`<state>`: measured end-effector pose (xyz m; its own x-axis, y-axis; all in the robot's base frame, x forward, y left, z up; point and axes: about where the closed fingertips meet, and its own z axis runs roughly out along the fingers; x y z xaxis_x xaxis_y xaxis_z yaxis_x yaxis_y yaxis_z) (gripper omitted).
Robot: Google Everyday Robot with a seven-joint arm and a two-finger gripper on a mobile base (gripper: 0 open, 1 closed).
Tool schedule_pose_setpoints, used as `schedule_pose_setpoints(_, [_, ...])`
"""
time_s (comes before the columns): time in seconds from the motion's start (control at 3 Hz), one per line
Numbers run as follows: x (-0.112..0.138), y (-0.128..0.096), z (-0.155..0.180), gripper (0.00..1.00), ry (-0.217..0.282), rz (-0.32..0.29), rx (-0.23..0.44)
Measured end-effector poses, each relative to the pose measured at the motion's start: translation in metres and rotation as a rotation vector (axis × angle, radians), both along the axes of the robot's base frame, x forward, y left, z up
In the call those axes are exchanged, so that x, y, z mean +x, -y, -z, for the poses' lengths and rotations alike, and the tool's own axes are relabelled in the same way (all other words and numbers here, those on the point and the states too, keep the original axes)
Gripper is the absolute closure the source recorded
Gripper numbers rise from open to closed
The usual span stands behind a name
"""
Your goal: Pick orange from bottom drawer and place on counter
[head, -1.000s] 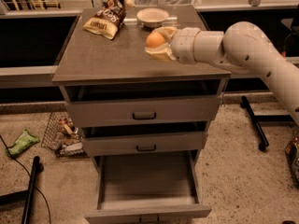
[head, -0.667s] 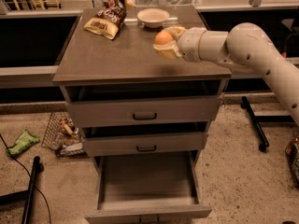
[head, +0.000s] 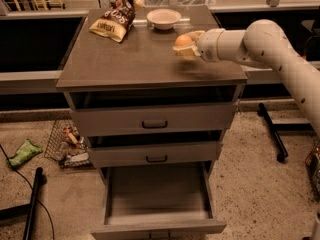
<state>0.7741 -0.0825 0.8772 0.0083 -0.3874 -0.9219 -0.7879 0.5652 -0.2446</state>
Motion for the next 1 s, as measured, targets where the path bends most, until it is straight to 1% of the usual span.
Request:
schedule_pose_setpoints(0.33, [0.014, 0.011, 0.013, 0.82, -0.060, 0.027, 0.011])
schedule_pose_setpoints(0.67, [0.022, 0.020, 0.024, 0.59, -0.107, 0.053, 0.023])
schedule_pose_setpoints(1.0, [0.028, 0.030, 0.037, 0.28, -0.147, 0.079, 0.038])
